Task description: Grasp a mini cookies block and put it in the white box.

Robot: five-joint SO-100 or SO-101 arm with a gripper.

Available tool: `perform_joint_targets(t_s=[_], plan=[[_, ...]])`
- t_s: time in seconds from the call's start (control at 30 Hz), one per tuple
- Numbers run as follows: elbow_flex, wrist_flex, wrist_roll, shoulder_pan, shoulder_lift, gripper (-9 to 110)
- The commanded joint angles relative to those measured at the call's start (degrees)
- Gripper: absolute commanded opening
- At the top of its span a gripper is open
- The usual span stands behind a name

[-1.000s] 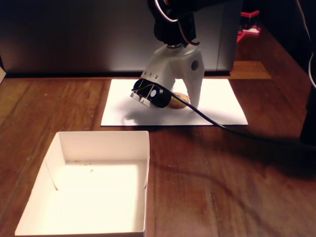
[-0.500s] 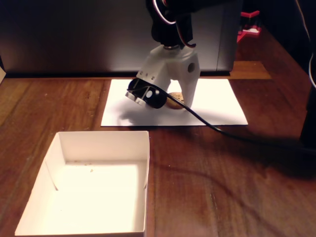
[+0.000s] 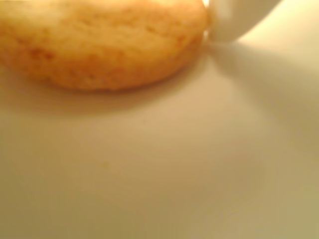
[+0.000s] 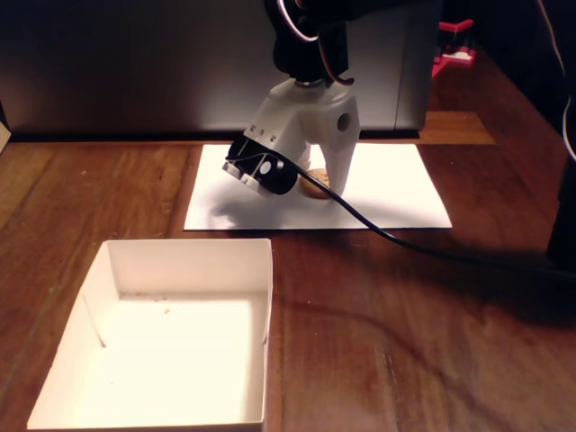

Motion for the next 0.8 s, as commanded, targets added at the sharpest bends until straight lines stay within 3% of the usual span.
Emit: perform_joint_targets(t_s=[0.0,0.47,0.77], plan=[[-2.46,1.67,0.97,0.26,0.79,26],[-2.64,1.76,0.62,0.53,1.76,22],[-2.72,1.32,-2.9,-0.88,13.01,22]])
